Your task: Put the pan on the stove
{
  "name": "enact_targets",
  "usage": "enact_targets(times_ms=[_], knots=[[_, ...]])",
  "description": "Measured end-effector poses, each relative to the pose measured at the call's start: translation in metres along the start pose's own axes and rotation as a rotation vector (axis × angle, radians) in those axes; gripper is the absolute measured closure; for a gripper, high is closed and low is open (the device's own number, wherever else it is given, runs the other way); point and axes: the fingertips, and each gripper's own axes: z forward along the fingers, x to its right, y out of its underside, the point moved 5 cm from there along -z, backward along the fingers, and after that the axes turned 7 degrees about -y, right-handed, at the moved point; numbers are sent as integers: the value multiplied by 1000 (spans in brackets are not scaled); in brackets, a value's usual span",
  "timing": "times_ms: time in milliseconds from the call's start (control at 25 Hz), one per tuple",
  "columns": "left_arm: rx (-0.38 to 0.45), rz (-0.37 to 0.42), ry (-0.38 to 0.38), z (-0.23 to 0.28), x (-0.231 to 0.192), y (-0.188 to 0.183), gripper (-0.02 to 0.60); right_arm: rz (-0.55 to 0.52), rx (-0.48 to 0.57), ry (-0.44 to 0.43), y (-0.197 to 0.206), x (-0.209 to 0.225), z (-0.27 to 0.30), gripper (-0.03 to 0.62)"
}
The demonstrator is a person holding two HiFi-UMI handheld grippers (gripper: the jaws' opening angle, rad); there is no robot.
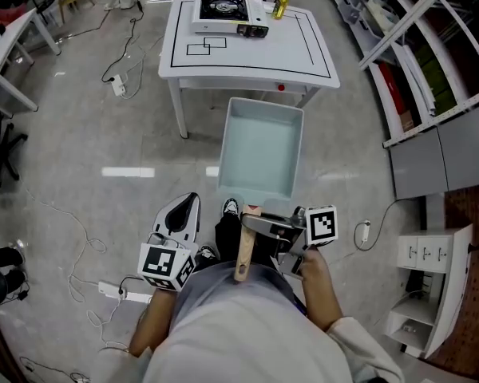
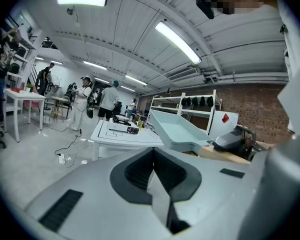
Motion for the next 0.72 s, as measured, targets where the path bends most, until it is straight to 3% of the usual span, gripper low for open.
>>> enact_targets(times_ms=[360, 720], knots=[[-4, 1, -55, 65, -18, -26, 575, -11, -34, -2, -77, 17, -2, 436], [-6, 9, -74, 121, -16, -44, 575, -22, -64, -26, -130, 30, -7, 430]])
